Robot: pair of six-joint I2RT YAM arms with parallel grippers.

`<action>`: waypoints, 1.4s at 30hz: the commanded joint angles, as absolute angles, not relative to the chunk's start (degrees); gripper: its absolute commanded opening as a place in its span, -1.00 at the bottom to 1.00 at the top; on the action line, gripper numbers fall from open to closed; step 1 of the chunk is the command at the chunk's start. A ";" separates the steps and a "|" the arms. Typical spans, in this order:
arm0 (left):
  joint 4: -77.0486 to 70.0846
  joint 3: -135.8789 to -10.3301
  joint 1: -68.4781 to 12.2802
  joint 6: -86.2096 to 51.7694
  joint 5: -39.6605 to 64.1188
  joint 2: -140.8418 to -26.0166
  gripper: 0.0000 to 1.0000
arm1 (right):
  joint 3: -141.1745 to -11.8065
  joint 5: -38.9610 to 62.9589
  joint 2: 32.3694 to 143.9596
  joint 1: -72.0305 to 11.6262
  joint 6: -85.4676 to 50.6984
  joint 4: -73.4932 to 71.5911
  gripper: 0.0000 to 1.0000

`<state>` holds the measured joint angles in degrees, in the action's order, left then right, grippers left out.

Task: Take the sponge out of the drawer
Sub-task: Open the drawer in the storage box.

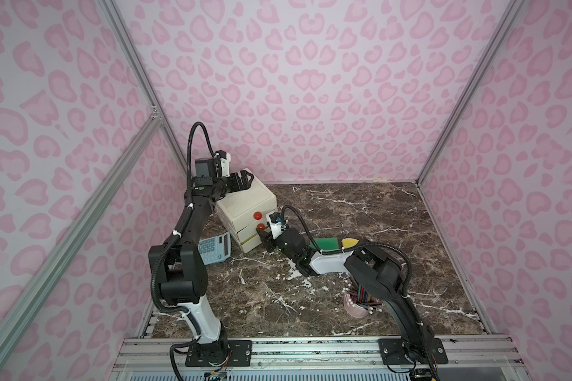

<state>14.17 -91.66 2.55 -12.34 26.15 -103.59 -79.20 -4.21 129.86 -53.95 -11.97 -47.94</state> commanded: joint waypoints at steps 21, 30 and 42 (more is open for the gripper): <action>16.17 -91.60 2.91 -12.55 26.22 -104.06 0.99 | -81.60 -3.08 132.35 -54.06 -10.26 -46.64 -0.19; 16.27 -91.67 2.97 -12.43 26.10 -104.15 0.99 | -83.34 -3.08 133.71 -53.98 -10.20 -46.32 -0.36; 16.42 -91.67 3.16 -12.40 26.09 -104.41 0.99 | -74.62 -5.01 127.88 -53.97 -10.69 -48.94 -0.56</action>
<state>13.34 -91.66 2.94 -12.34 26.59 -103.94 -76.90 -3.40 128.88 -54.00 -10.35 -46.37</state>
